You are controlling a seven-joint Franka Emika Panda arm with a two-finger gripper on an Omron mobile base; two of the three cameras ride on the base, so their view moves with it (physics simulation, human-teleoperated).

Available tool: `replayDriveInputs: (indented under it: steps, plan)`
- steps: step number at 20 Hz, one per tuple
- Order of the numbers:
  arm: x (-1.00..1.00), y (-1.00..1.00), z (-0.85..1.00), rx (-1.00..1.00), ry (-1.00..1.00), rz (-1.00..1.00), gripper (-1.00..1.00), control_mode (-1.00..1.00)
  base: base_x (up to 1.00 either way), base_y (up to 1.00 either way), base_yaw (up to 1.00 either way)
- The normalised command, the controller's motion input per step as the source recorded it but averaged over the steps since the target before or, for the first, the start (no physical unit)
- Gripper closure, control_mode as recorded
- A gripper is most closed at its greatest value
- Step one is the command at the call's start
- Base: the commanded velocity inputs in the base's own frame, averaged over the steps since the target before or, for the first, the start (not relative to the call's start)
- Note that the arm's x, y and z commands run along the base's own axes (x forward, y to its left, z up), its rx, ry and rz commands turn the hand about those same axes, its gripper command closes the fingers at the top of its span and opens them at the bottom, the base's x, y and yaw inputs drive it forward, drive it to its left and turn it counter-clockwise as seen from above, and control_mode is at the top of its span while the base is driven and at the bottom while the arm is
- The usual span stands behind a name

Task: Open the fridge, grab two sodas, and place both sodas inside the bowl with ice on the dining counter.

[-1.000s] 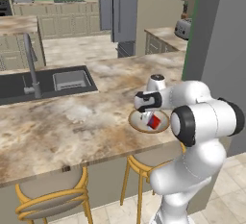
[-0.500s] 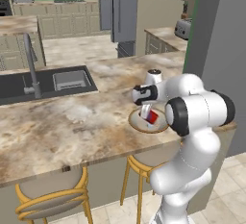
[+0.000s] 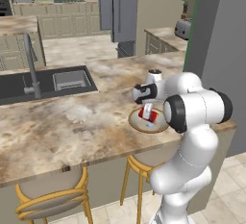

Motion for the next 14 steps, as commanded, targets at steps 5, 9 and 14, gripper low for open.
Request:
replayDriveInputs:
  steps: [5,9,14]
  plan:
    - [-0.19,0.01,-0.06,0.0,0.0,0.0,-1.0,-1.0,0.0,0.0,0.0]
    - [-0.13,0.0,0.16,0.0,-0.01,0.0,-1.0,-1.0,0.0,0.0,0.0]
    - [-0.26,-0.06,0.47,0.01,-0.11,0.0,-1.0,-1.0,0.0,0.0,0.0]
